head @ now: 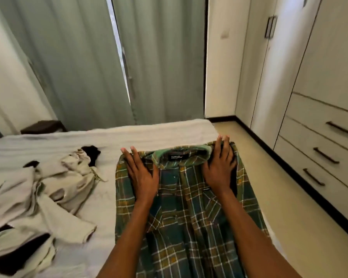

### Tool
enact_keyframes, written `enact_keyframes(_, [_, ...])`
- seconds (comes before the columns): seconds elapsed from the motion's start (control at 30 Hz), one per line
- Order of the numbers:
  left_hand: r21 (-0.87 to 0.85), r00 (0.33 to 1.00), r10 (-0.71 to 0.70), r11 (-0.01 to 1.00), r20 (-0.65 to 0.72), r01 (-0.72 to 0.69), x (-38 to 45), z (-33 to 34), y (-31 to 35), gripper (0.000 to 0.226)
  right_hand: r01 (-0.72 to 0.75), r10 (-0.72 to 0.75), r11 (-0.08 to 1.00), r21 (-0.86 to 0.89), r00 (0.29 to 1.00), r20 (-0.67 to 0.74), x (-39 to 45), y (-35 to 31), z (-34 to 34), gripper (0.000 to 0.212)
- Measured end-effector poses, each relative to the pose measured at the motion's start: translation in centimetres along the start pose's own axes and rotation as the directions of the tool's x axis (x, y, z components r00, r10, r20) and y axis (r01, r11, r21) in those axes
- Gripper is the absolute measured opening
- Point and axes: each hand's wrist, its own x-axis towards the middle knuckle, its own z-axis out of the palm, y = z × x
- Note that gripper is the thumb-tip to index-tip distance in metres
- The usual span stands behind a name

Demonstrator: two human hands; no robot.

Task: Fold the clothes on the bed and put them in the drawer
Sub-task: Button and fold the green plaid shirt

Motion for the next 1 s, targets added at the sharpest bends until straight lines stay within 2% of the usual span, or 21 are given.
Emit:
enact_keyframes(0.13, [0.020, 0.993, -0.070, 0.997, 0.093, 0.068, 2.3, 7.3, -5.8, 0.100, -0.009, 0.016, 0.996, -0.084, 0.996, 0.090, 2.4, 4.6, 7.6, 0.088])
enact_keyframes(0.23, [0.094, 0.980, -0.155, 0.985, 0.122, 0.144, 5.1, 13.2, -10.0, 0.091, -0.073, 0.105, 0.983, -0.168, 0.975, 0.194, 5.5, 7.2, 13.7, 0.082])
enact_keyframes(0.33, [0.299, 0.901, -0.377, 0.904, 0.216, 0.306, 6.9, 18.9, -14.8, 0.087, -0.154, 0.265, 0.948, -0.279, 0.869, 0.419, 7.7, 10.8, 20.1, 0.080])
enact_keyframes(0.4, [0.409, 0.828, -0.488, 0.840, 0.278, 0.357, 6.7, 21.4, -17.7, 0.087, -0.149, 0.321, 0.927, -0.344, 0.787, 0.526, 7.4, 13.0, 23.1, 0.079])
enact_keyframes(0.43, [0.446, 0.816, -0.505, 0.822, 0.283, 0.354, 6.5, 22.3, -18.7, 0.085, -0.129, 0.329, 0.919, -0.374, 0.774, 0.542, 7.0, 13.8, 24.1, 0.076])
enact_keyframes(0.6, [0.464, 0.861, -0.445, 0.834, 0.247, 0.298, 5.8, 23.4, -20.8, 0.075, -0.088, 0.315, 0.902, -0.423, 0.804, 0.504, 5.7, 15.2, 26.1, 0.067])
enact_keyframes(0.77, [0.383, 0.851, -0.410, 0.882, 0.328, 0.277, 5.2, 22.2, -20.1, 0.068, -0.096, 0.292, 0.925, -0.368, 0.799, 0.526, 5.3, 14.1, 25.0, 0.064])
enact_keyframes(0.83, [0.311, 0.869, -0.327, 0.926, 0.371, 0.216, 4.3, 21.3, -19.5, 0.055, -0.080, 0.232, 0.945, -0.316, 0.847, 0.479, 4.2, 13.0, 24.2, 0.057])
enact_keyframes(0.9, [0.226, 0.896, -0.204, 0.967, 0.395, 0.121, 3.4, 20.3, -18.8, 0.034, -0.019, 0.118, 0.974, -0.226, 0.893, 0.434, 3.0, 11.7, 23.6, 0.041])
enact_keyframes(0.97, [0.203, 0.899, -0.093, 0.979, 0.428, 0.005, 2.5, 19.4, -18.1, 0.022, 0.066, 0.011, 0.987, -0.146, 0.883, 0.470, 1.8, 10.0, 23.0, 0.026])
enact_keyframes(1.0, [0.211, 0.887, -0.056, 0.976, 0.458, -0.048, 2.2, 19.4, -17.8, 0.022, 0.100, -0.016, 0.986, -0.137, 0.859, 0.511, 1.2, 9.2, 22.9, 0.024])
